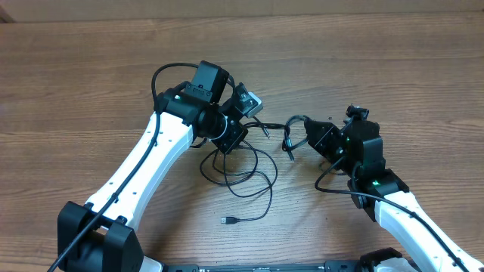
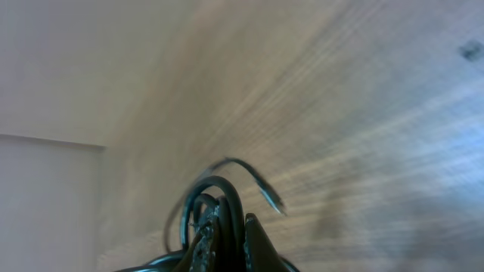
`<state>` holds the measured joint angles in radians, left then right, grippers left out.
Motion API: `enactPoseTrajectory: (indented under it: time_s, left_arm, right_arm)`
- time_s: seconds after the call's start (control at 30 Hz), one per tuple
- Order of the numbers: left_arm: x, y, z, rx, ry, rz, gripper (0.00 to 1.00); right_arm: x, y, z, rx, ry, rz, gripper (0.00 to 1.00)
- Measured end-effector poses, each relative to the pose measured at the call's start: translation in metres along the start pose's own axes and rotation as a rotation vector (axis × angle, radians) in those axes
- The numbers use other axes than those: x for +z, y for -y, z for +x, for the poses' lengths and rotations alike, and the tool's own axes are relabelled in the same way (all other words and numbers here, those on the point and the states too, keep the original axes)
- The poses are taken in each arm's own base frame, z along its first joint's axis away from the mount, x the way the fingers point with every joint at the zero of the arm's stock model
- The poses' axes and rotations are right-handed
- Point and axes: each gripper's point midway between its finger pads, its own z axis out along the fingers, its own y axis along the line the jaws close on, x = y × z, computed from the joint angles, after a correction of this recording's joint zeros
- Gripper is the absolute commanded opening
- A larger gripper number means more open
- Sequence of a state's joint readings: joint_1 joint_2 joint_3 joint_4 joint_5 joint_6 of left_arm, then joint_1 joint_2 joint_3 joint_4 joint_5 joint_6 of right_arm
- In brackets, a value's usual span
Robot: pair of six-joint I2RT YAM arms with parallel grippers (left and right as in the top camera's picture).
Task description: Untangle cables
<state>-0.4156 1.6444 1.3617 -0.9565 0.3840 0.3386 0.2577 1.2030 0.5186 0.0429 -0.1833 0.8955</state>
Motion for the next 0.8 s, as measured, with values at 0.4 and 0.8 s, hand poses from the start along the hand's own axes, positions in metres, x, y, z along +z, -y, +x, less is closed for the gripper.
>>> enactPoseTrajectory:
  time_s: [0.4,0.8]
  left_arm:
    - [0.002,0.010,-0.002,0.001,0.012,0.056,0.04]
    - [0.001,0.017,-0.004,-0.017,0.022,0.103,0.04]
  right_arm:
    - [-0.002,0.018,0.013,0.020,-0.053,0.073,0.04]
    - [-0.003,0.030,0.017,0.024,-0.067,0.126,0.21]
